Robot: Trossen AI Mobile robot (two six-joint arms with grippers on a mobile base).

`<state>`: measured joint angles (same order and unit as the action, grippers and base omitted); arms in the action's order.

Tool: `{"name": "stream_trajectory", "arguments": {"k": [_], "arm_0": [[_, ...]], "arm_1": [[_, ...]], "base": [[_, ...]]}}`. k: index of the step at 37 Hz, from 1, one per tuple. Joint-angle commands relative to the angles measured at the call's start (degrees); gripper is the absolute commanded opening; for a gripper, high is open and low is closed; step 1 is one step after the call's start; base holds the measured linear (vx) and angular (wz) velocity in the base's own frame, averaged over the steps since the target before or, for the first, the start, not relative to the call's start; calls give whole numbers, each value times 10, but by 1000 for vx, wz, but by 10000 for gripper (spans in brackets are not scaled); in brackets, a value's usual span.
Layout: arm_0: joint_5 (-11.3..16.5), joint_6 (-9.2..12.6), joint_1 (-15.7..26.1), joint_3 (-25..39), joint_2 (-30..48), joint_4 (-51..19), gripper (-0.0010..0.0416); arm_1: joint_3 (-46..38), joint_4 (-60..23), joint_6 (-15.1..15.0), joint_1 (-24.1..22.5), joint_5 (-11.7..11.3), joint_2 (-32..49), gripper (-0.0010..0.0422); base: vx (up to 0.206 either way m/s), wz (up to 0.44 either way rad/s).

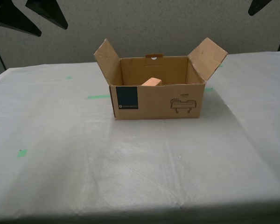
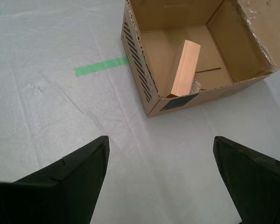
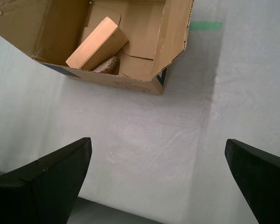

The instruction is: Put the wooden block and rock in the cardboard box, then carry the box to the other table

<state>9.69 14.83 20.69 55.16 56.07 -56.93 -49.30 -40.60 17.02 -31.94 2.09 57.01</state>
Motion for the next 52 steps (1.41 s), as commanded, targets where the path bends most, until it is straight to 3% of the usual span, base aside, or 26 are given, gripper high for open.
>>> {"name": "stream_trajectory", "arguments": {"k": [1,52], "arm_0": [[-2,2,0,1,0,0,399],[-2,2,0,1,0,0,399]], "arm_1": [[-1,0,0,0,1,0,302],[-1,0,0,0,1,0,302]], "base": [[0,0],[0,0]]}}
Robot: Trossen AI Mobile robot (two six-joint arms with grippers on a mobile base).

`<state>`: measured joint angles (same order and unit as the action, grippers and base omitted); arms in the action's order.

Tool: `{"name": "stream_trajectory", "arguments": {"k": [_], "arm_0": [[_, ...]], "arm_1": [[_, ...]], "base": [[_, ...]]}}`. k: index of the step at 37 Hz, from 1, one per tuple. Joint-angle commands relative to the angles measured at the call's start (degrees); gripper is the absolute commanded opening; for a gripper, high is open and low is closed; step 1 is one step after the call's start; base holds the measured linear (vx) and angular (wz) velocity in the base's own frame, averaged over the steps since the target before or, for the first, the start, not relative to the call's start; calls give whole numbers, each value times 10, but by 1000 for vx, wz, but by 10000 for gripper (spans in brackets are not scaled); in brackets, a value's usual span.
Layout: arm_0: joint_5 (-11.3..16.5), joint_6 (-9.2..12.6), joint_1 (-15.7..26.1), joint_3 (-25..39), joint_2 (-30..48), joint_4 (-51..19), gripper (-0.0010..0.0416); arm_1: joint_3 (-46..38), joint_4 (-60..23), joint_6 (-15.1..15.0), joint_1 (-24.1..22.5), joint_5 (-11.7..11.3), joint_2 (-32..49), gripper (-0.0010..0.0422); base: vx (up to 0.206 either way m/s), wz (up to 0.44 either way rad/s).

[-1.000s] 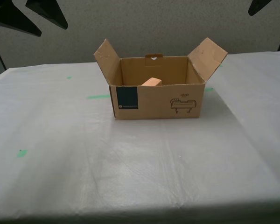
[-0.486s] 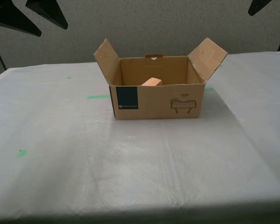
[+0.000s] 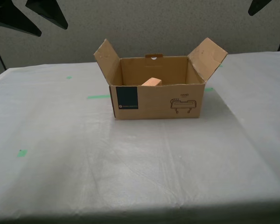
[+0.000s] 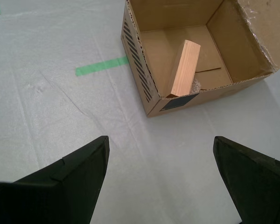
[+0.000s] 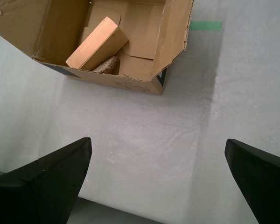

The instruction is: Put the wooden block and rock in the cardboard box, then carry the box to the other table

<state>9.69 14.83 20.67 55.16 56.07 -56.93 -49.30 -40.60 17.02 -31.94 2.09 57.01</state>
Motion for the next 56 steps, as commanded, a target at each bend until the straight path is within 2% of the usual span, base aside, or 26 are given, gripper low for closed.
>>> {"name": "stream_trajectory", "arguments": {"k": [1,56], "arm_0": [[-2,2,0,1,0,0,398],[-2,2,0,1,0,0,399]], "arm_1": [[-1,0,0,0,1,0,302],[-1,0,0,0,1,0,302]], "base": [[0,0],[0,0]]}}
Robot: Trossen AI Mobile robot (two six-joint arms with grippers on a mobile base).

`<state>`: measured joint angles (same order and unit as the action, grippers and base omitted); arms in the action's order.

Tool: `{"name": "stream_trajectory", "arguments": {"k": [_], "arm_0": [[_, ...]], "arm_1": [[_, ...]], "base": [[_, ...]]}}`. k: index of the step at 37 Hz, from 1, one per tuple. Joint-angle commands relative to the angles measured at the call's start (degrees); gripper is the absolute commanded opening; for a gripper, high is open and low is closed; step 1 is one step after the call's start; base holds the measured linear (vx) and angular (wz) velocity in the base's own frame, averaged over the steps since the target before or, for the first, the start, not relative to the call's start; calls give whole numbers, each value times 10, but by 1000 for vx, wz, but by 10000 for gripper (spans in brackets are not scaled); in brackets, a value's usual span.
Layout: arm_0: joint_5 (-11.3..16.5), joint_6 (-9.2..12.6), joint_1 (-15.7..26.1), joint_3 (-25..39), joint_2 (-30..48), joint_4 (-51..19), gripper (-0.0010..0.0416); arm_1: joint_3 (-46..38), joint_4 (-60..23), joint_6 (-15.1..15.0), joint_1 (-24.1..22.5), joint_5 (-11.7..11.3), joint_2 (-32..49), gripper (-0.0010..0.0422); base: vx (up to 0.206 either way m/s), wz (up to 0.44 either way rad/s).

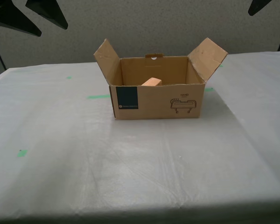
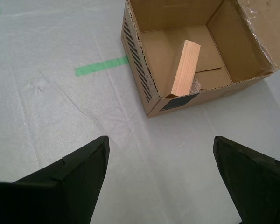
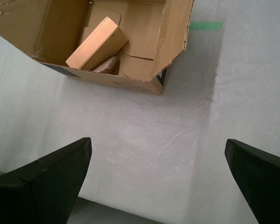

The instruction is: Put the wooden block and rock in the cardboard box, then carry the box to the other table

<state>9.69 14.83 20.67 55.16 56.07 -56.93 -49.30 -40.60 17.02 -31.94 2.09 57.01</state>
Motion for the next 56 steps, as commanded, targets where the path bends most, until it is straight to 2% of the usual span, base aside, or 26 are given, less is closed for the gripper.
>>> {"name": "stream_trajectory", "arguments": {"k": [1,56], "arm_0": [[-2,2,0,1,0,0,398],[-2,2,0,1,0,0,399]], "arm_1": [[-1,0,0,0,1,0,302],[-1,0,0,0,1,0,302]], "base": [[0,0],[0,0]]}}
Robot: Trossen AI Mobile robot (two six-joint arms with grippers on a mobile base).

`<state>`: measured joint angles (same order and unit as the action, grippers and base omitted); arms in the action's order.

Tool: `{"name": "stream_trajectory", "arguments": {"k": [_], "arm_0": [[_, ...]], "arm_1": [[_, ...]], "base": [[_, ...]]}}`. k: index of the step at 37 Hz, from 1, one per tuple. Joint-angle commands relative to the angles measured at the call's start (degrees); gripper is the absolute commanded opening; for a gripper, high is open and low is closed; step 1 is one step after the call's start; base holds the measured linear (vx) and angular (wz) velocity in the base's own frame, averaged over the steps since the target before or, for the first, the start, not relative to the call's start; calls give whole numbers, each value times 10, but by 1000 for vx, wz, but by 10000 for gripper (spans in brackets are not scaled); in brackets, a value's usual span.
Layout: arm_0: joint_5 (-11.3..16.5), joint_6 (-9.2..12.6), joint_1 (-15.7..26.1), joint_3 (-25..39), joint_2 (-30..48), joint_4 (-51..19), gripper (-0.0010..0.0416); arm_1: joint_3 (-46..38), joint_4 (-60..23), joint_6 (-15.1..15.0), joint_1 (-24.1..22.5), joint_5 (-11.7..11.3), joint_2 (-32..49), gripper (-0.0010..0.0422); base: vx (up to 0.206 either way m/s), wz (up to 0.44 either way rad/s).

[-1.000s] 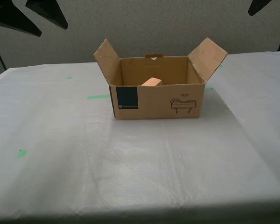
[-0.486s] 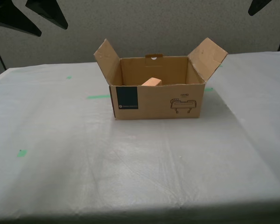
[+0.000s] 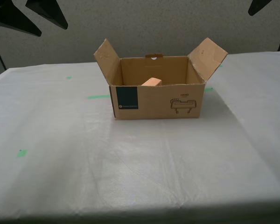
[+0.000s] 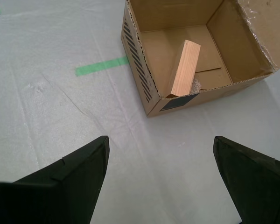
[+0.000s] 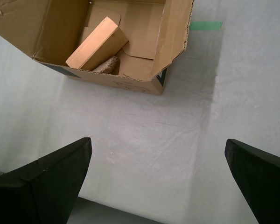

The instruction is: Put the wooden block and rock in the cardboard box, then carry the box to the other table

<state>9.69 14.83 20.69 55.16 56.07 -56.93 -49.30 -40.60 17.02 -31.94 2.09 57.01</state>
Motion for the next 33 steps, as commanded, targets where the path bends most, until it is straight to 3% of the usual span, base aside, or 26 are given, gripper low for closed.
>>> {"name": "stream_trajectory", "arguments": {"k": [1,33], "arm_0": [[-2,2,0,1,0,0,398],[-2,2,0,1,0,1,399]], "arm_1": [[-1,0,0,0,1,0,302],[-1,0,0,0,1,0,302]], "base": [[0,0],[0,0]]}}
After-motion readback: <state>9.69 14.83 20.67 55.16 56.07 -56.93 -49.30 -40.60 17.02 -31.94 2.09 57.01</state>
